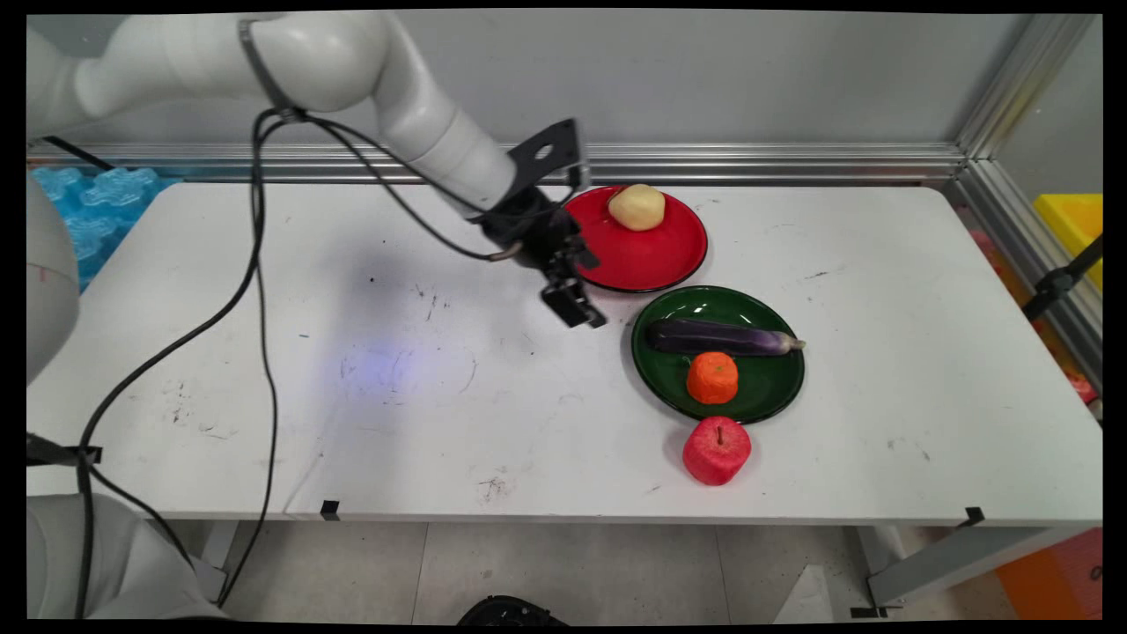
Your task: Pick up the eggplant from the green plate
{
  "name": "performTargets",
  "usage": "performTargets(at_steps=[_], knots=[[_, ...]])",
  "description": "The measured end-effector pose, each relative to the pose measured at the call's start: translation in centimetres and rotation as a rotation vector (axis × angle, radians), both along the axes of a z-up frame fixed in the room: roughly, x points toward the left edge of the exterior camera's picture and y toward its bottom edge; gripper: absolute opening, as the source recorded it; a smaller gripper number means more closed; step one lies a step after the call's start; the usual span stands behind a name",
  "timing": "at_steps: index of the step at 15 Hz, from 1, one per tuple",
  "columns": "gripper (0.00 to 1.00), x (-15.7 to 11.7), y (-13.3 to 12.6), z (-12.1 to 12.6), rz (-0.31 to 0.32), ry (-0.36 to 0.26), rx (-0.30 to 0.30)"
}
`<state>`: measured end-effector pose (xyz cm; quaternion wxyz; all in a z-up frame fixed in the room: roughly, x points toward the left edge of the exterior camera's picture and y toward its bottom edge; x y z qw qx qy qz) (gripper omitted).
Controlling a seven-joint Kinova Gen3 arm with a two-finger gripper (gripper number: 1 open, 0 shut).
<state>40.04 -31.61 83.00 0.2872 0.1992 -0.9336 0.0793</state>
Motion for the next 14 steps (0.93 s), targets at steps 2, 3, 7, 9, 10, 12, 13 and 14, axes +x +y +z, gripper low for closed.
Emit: performTargets(at_steps=[2, 3, 7, 9, 10, 12, 13, 14], knots=[[1.00, -1.6, -0.9, -0.3, -0.016, 0.016, -0.019], [1.00, -2.3, -1.3, -0.6, -0.023, 0.022, -0.028], [1.00, -4.9, -2.7, -2.2, -0.052, 0.038, -0.058], [1.00, -6.0, -3.4, -3.3, -0.063, 0.042, -0.072], [1.00, -6.5, -3.8, -3.9, -0.069, 0.044, -0.077], [1.00, -7.4, -4.4, -5.1, -0.078, 0.046, -0.085], [1.00, -7.7, -4.6, -5.6, -0.082, 0.046, -0.088], [1.00, -7.9, -4.8, -5.9, -0.084, 0.046, -0.089]])
